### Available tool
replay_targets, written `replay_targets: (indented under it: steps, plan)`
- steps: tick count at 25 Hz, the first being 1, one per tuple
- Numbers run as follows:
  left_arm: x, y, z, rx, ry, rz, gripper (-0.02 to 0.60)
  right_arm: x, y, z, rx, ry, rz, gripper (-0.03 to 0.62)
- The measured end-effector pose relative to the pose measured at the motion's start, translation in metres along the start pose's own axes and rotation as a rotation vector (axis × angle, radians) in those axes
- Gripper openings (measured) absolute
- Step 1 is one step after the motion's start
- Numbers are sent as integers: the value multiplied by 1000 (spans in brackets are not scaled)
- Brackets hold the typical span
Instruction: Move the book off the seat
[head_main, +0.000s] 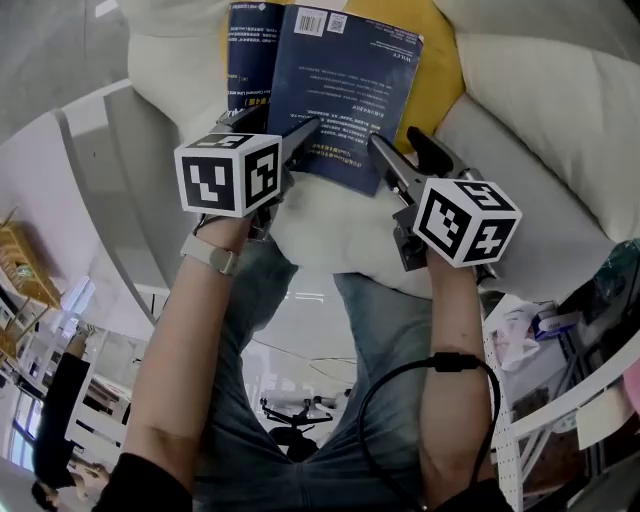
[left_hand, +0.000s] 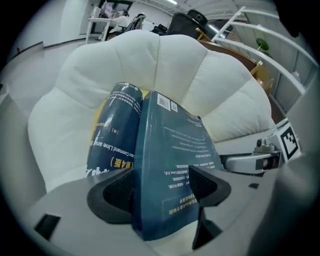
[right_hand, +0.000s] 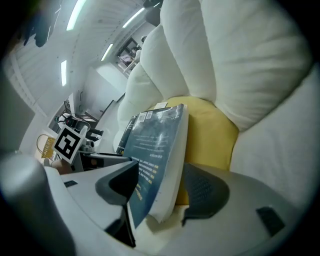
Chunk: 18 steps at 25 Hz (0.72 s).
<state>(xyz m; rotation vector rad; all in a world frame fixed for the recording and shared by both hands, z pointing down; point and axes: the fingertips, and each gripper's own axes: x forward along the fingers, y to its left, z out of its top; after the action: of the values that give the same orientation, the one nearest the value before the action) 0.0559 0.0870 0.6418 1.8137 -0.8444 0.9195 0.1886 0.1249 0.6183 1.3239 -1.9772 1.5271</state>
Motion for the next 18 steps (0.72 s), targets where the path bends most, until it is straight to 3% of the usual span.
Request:
replay_targets:
  steps: [5, 9, 15, 18]
  plan:
    - [6, 2, 3, -44, -27, -33, 331, 3, -4, -8, -24, 53, 1, 270]
    - [11, 2, -2, -7, -42, -39, 341, 10, 1, -13, -13, 83, 14, 270]
    - [13, 7, 3, -125, -83, -109, 339, 21, 5, -26, -11, 142, -10, 270]
    - [14, 7, 2, -131, -88, -119, 339, 26, 1, -33, 46, 175, -45, 270]
